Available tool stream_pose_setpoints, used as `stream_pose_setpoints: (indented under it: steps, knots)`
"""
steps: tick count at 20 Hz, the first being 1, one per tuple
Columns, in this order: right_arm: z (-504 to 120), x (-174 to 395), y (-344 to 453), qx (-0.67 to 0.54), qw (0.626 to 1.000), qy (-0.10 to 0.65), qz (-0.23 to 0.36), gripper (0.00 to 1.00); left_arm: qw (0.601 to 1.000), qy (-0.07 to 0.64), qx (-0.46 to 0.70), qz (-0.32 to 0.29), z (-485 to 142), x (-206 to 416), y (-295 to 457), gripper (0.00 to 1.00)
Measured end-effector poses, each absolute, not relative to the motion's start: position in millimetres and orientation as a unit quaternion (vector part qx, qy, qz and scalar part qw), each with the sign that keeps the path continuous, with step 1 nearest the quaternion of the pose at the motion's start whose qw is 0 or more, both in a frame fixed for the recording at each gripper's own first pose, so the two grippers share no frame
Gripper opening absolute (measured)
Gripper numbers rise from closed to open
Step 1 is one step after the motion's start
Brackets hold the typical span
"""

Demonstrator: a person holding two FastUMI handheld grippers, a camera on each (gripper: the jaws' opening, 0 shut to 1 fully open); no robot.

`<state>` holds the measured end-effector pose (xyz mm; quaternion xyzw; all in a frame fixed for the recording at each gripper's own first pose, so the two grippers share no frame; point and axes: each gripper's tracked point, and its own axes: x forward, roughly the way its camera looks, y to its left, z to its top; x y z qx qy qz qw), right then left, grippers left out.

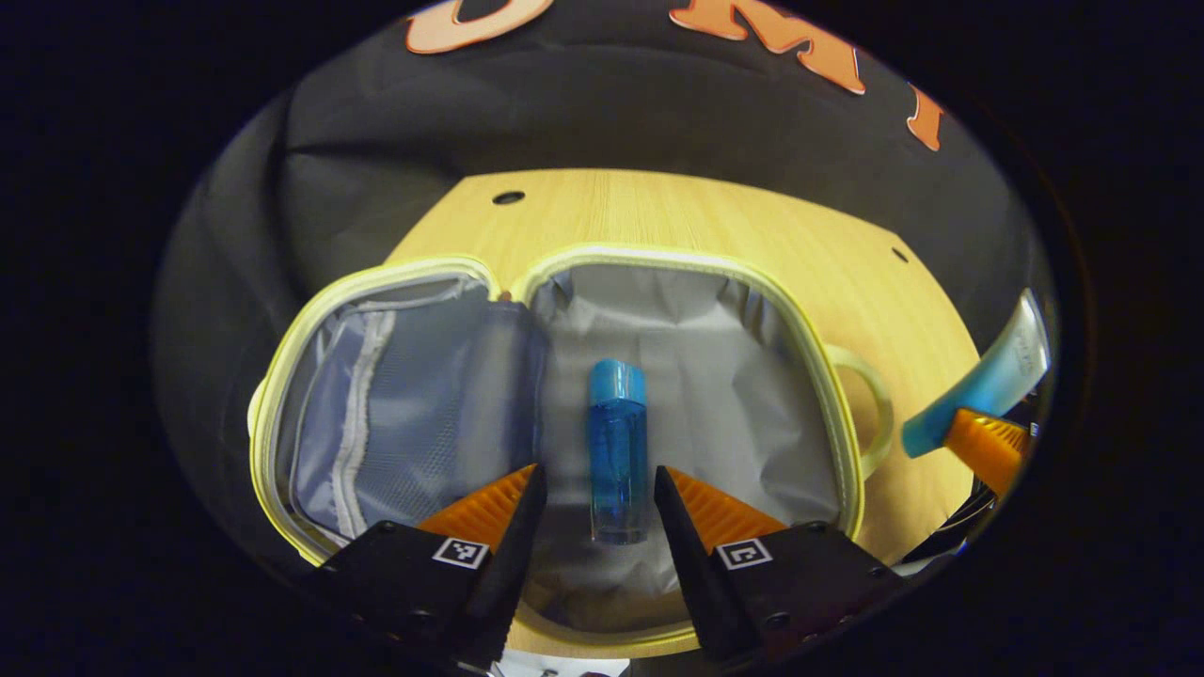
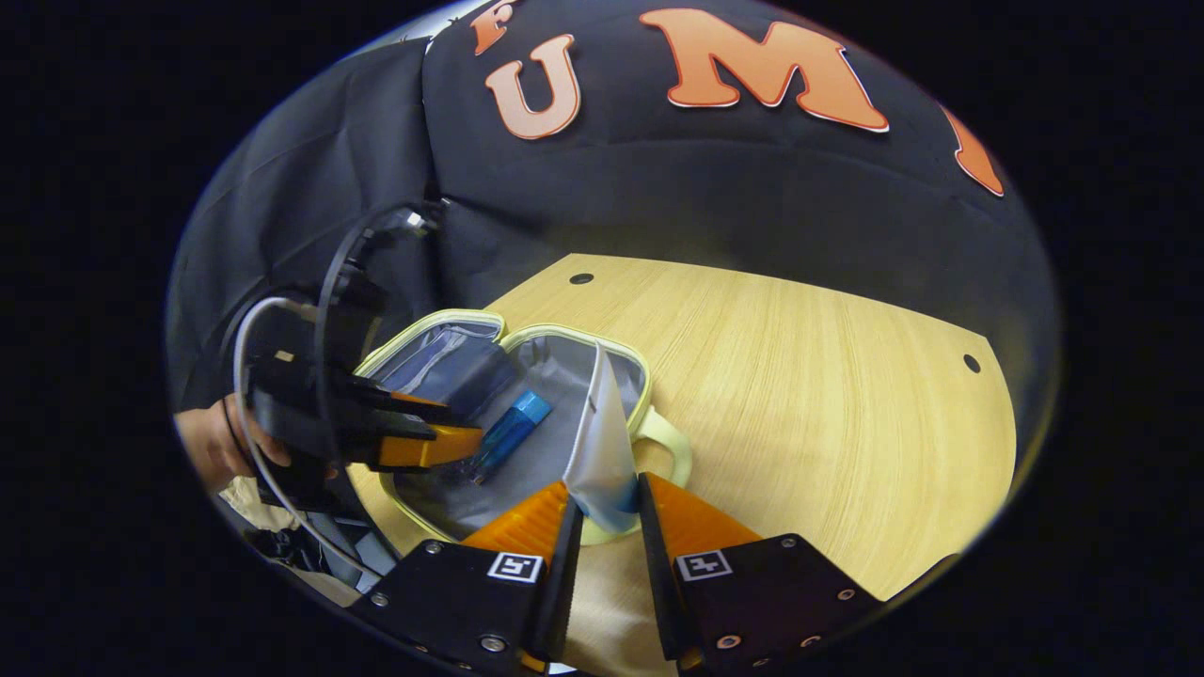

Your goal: First open the suitcase, pack the skin care products into it, and then close the suitcase.

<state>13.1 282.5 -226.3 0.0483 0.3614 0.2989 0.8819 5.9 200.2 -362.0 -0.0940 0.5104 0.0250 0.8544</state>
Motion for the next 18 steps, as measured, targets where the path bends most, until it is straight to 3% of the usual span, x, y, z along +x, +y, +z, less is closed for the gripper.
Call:
stream_pose_setpoints:
  steps: [3,9,18]
  knots:
    - [-229.6,9.9,306.9,0.052,0.871,0.371,0.318,0.37,0.871,0.477,-0.105,0.047,-338.4,-2.2,227.2,0.79]
    - [-244.9,2.3,347.1,0.064,0.85,0.402,0.334,0.38,0.901,0.411,-0.082,0.111,-293.6,-16.2,303.6,0.81]
    - [-294.0,-1.3,393.5,0.081,0.814,0.489,0.304,0.38,0.909,0.37,-0.049,0.185,-260.4,-58.7,405.2,0.81]
